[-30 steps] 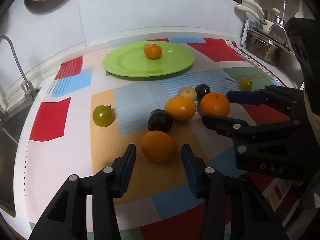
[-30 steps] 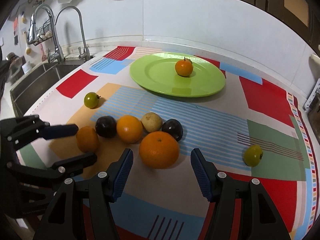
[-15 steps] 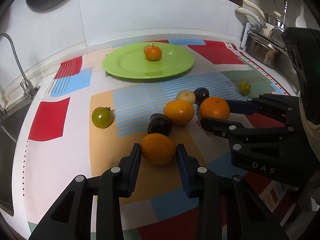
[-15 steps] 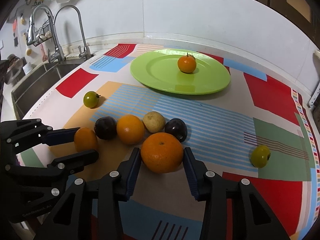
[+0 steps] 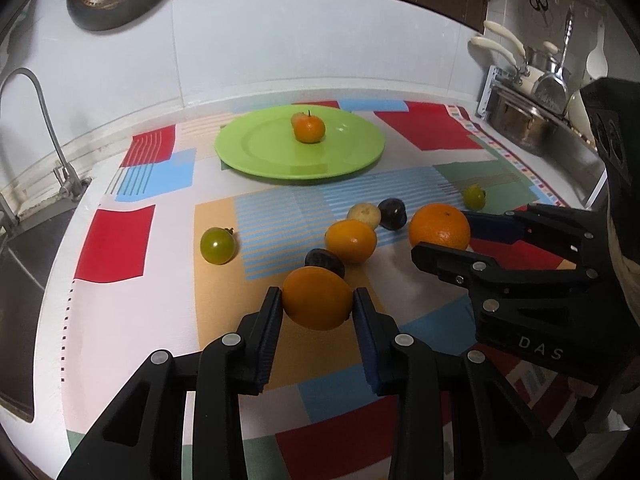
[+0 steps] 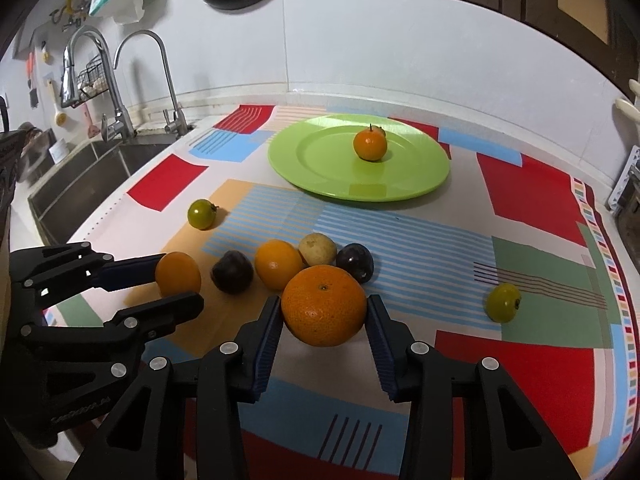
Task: Organize fruits
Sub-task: 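Carry the medium orange with the left tool while the right tool carries the largest orange to the plate, then open the left tool over the plate while the right tool releases its orange, then lift both tools away from the plate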
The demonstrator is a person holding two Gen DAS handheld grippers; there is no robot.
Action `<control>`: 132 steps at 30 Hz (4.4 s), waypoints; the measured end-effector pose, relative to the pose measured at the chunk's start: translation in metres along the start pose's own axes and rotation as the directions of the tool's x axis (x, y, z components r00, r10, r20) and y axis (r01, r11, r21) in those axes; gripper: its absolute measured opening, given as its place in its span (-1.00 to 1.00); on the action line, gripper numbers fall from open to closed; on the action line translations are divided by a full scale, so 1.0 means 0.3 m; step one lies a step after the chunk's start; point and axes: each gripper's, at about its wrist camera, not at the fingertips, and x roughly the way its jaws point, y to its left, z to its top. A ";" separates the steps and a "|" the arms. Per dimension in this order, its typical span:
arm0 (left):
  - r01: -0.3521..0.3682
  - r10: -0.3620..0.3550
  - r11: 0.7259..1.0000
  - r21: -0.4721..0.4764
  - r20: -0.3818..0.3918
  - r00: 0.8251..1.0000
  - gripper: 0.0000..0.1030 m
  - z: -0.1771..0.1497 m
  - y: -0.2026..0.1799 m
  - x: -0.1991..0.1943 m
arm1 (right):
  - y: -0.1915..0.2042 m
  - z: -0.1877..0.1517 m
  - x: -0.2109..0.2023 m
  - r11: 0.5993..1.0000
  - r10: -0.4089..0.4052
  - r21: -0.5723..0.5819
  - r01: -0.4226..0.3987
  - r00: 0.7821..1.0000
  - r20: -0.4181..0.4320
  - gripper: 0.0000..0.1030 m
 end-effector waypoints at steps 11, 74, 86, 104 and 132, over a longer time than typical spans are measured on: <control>-0.015 0.014 1.000 0.011 0.064 0.998 -0.31 0.055 0.003 -0.112 | 0.027 0.037 -0.111 1.000 -0.004 0.016 0.003 0.998 0.066 -0.16; 0.018 -0.018 1.000 0.025 0.018 1.000 -0.31 0.672 0.195 0.356 | -0.302 0.610 0.322 0.978 -0.074 0.196 0.072 0.997 0.002 -0.16; 0.033 -0.032 0.999 0.012 -0.059 0.998 -0.31 0.672 0.226 0.511 | -0.356 0.597 0.472 0.973 -0.067 0.215 0.084 0.994 -0.082 -0.16; 0.020 -0.021 1.000 -0.020 -0.065 0.998 -0.19 0.670 0.239 0.531 | -0.368 0.584 0.485 0.971 -0.070 0.224 0.088 0.994 -0.089 -0.08; -0.060 0.059 0.998 0.001 0.169 0.984 0.24 0.552 0.227 -0.018 | -0.136 0.521 0.016 0.979 -0.081 0.194 0.058 0.990 0.117 -0.08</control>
